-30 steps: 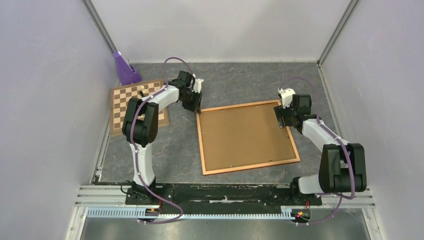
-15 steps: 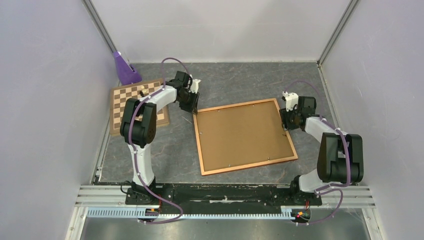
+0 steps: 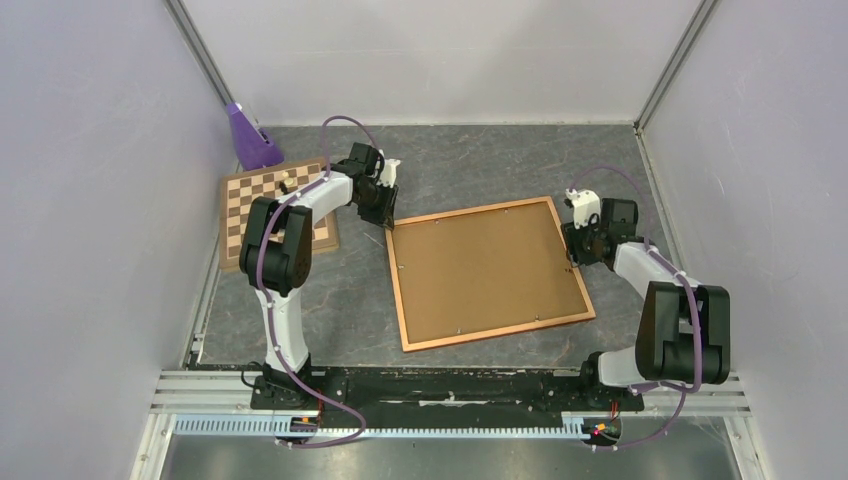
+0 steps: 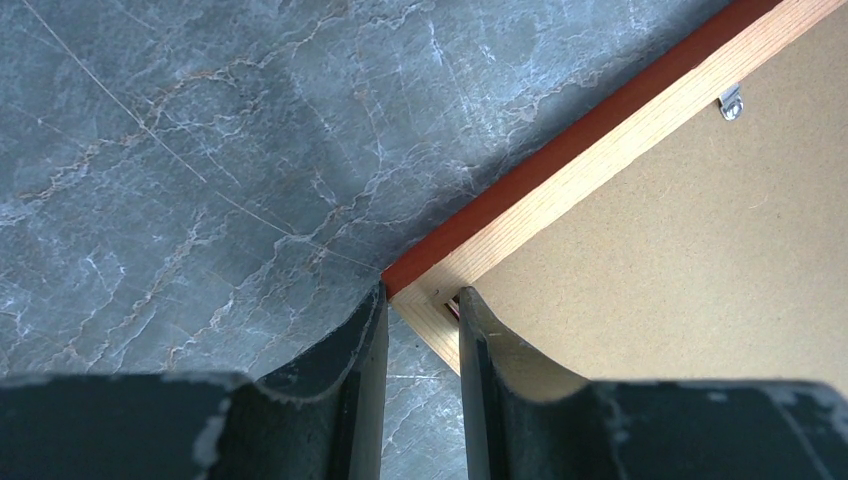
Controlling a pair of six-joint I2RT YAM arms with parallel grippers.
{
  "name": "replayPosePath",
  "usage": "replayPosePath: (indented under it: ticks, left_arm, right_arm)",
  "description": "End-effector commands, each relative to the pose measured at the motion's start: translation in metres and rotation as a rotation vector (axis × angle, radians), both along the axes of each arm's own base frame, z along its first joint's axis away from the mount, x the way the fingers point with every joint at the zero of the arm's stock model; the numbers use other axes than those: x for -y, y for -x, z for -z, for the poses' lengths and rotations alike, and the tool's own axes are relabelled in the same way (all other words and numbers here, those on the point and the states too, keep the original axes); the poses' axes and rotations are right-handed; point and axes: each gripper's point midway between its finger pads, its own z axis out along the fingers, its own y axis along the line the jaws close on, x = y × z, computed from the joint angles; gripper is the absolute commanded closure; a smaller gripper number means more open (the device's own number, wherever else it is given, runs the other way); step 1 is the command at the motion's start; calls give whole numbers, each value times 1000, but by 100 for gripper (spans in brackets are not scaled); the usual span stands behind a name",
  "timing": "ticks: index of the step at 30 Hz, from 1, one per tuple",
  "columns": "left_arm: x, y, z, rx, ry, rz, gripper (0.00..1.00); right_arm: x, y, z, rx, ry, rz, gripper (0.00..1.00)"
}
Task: Put the photo into the frame
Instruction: Adjust the photo frame at the center of the board.
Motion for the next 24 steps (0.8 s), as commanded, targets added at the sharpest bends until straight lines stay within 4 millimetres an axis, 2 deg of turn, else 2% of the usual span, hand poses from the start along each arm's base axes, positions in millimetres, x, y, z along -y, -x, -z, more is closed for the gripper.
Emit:
replayPosePath:
  ticks: [1,5,10,14,19,24]
  left_arm:
    - [-11,-8,-25,60,-5,-44,82]
    - [-11,-10,-33,77,1,-49,72]
    - [-10,-13,-41,99,8,-50,63]
    - [-6,-15,-47,108,26,-49,57]
    - [-1,-17,-57,121,59,-43,48]
    - [12,-17,-79,160,119,14,46]
  right_arm:
    - [2,1,-5,18,-12,-19,53]
    - [0,4,-17,41,-38,-45,54]
    - [-4,20,-29,45,-49,-91,55]
    - [-9,38,-25,13,-45,-127,56]
    - [-11,60,-12,-27,-31,-161,57]
    - [-11,64,-7,-34,-25,-163,58]
